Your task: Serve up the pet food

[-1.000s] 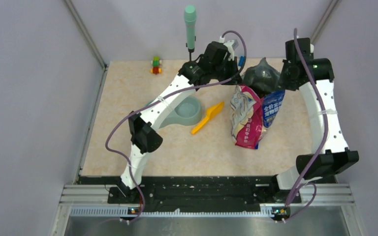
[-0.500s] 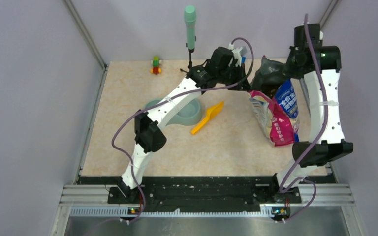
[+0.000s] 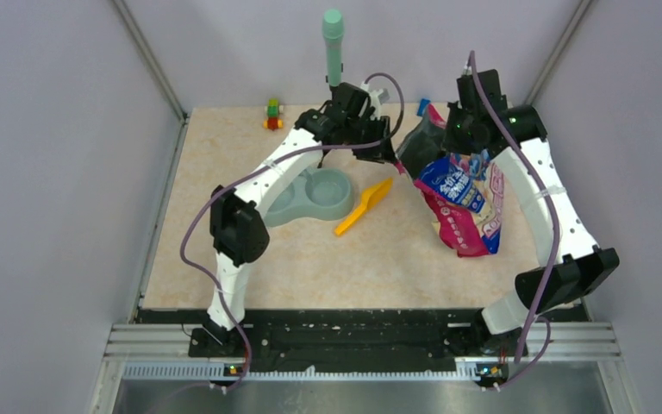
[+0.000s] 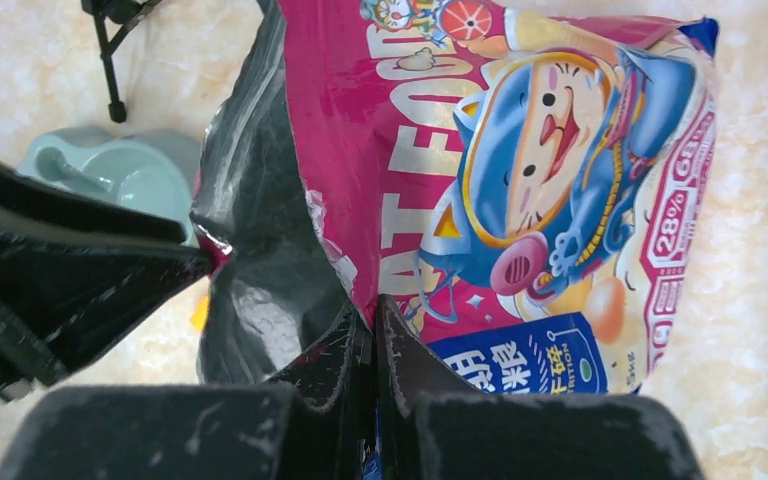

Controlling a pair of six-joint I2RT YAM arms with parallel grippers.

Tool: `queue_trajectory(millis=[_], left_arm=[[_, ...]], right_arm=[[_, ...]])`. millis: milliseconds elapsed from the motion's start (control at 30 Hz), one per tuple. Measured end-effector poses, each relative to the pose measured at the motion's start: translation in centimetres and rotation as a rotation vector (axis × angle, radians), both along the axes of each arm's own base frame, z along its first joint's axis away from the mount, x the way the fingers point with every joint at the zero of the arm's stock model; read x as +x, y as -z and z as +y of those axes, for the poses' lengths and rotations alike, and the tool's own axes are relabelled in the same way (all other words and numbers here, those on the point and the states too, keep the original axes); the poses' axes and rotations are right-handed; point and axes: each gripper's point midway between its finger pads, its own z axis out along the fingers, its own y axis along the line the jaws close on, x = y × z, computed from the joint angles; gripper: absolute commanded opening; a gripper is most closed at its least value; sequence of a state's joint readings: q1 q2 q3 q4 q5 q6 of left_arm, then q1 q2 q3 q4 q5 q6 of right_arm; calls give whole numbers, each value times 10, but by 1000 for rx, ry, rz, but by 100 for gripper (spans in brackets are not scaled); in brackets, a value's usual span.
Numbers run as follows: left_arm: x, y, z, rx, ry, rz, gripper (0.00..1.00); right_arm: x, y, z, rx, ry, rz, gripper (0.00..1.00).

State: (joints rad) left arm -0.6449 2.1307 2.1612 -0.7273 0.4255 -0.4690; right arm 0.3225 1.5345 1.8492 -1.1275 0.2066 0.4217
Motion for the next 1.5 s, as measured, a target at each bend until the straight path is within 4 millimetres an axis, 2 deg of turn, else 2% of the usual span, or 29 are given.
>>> queue_trajectory(millis=[133,233,367,467,567,700,833,933,1167,1233,1300,1333,1367,1400,1500], left_arm=[[-17,-11,27,66,-5,-59,46],[-32,-22,53,102,-30,-123,43],[-51,-20,79,133,-62,-176,38],[-56,-5,86,155,-68,-166,39],[-59,13,89,186,-67,-132,39],[-62,11,96,208,-47,-77,40],[-60,13,108,233,-45,-77,48],[-63,34,112,282,-56,-66,47],[-86,111,97,478,-13,-134,46],[-82,129,91,528,-19,-152,48],[-73,145,94,591,-46,-170,49],[-68,152,97,622,-61,-176,72],[-64,158,100,650,-72,-180,80],[-62,164,103,676,-74,-186,81],[-59,174,105,705,-72,-187,67]], right_arm=[[0,7,6,33,-15,-1,0],[1,8,9,51,-30,-10,0],[-3,6,15,55,-105,-17,0],[-8,7,21,52,-195,-10,0],[-24,13,29,65,-297,21,0],[-43,14,31,75,-359,46,0],[-58,16,23,70,-326,48,0],[-59,15,16,69,-262,33,0],[-46,9,6,82,-122,-14,0],[-44,8,6,86,-108,-21,0],[-43,6,6,89,-101,-28,0],[-42,6,6,89,-100,-30,0],[-42,6,6,90,-99,-30,0],[-42,6,6,90,-99,-31,0],[-42,6,6,92,-99,-33,0]])
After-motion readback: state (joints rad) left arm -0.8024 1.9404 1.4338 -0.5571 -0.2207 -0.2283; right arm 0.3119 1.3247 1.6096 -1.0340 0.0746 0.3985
